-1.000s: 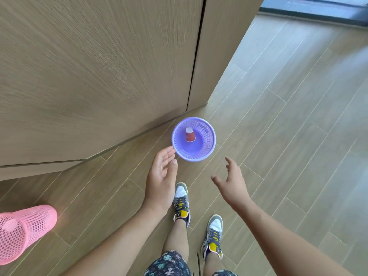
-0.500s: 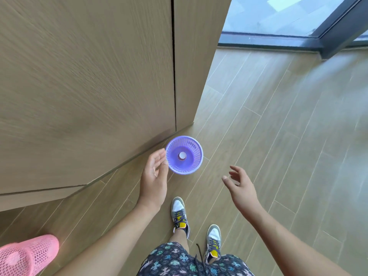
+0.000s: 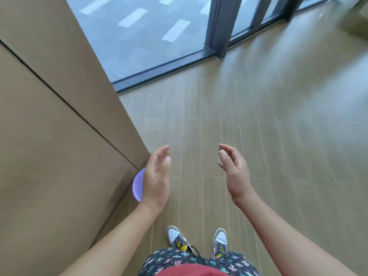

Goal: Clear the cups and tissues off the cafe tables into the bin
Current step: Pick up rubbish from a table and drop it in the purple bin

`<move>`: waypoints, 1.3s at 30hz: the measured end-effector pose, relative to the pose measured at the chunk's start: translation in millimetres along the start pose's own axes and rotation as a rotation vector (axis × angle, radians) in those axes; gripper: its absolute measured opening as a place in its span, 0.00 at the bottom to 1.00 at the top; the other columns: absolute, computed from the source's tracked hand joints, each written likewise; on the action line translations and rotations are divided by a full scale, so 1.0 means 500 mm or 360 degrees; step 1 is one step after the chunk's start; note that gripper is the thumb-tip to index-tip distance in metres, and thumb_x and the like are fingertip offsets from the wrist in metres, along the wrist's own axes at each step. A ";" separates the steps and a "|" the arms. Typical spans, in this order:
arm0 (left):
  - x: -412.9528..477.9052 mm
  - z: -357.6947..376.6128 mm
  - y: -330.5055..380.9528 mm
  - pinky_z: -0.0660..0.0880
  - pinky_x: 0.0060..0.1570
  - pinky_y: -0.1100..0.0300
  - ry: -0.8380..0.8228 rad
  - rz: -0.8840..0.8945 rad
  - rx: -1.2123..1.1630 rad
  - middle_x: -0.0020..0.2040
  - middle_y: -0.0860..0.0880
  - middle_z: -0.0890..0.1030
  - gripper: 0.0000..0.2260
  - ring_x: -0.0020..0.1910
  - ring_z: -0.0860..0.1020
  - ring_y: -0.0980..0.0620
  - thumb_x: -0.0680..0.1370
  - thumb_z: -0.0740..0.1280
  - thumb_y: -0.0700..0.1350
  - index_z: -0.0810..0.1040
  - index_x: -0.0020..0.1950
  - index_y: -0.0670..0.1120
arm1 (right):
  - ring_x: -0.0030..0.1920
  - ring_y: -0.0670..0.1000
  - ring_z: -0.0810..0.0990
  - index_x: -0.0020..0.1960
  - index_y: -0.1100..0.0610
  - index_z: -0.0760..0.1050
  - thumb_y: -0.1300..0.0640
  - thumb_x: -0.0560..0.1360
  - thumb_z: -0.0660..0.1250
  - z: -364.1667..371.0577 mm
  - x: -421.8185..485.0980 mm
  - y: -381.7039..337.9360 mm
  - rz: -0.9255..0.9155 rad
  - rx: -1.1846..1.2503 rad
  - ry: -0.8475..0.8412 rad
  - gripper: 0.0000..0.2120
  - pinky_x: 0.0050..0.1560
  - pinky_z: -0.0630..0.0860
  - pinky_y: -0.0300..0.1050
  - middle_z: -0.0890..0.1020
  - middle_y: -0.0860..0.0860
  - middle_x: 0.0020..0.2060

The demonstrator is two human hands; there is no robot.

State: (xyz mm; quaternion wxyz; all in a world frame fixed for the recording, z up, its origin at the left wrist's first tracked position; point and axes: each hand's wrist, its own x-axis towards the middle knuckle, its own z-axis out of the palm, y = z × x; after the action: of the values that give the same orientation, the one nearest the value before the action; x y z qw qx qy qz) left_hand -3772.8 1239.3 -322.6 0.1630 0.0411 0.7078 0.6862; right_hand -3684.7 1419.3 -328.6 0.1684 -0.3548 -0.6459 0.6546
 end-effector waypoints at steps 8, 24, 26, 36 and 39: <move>-0.109 0.324 0.058 0.72 0.71 0.48 -0.0617 0.0140 0.0064 0.64 0.55 0.81 0.16 0.66 0.77 0.60 0.81 0.62 0.48 0.77 0.67 0.46 | 0.56 0.44 0.80 0.59 0.53 0.80 0.42 0.75 0.67 -0.334 -0.099 -0.030 -0.0089 0.0288 0.0594 0.19 0.68 0.75 0.63 0.83 0.41 0.50; -0.616 0.936 0.076 0.72 0.71 0.44 -0.1628 0.0288 0.0107 0.65 0.56 0.81 0.16 0.68 0.77 0.59 0.81 0.61 0.50 0.77 0.67 0.50 | 0.63 0.45 0.81 0.58 0.49 0.81 0.33 0.73 0.70 -1.035 -0.495 0.031 -0.0372 0.0565 0.1466 0.23 0.65 0.77 0.57 0.85 0.46 0.57; -0.664 0.986 0.076 0.72 0.71 0.44 -0.1743 0.0296 0.0112 0.65 0.57 0.81 0.16 0.68 0.77 0.59 0.81 0.61 0.50 0.77 0.68 0.50 | 0.63 0.47 0.81 0.59 0.49 0.81 0.25 0.66 0.73 -1.086 -0.535 0.034 -0.0391 0.0598 0.1565 0.33 0.63 0.77 0.53 0.85 0.48 0.58; -0.826 1.268 0.039 0.72 0.71 0.43 -0.2160 0.0224 0.0093 0.64 0.58 0.82 0.16 0.67 0.78 0.58 0.80 0.62 0.50 0.79 0.66 0.50 | 0.63 0.50 0.81 0.58 0.50 0.82 0.26 0.64 0.75 -1.305 -0.608 0.072 -0.0407 0.0669 0.1948 0.34 0.61 0.77 0.52 0.85 0.51 0.57; -0.852 1.381 0.029 0.73 0.71 0.44 -0.2263 0.0212 0.0062 0.63 0.57 0.82 0.16 0.66 0.78 0.58 0.80 0.62 0.50 0.79 0.66 0.49 | 0.62 0.50 0.82 0.56 0.47 0.84 0.25 0.64 0.74 -1.401 -0.589 0.071 -0.0442 0.0685 0.2075 0.31 0.61 0.79 0.52 0.85 0.51 0.56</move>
State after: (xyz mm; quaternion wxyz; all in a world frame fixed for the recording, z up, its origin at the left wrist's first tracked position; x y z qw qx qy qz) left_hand -3174.8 1781.3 -237.4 0.5419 0.5246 0.4383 0.4889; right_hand -2994.8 1724.5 -229.9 0.6700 -0.5482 -0.3086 0.3941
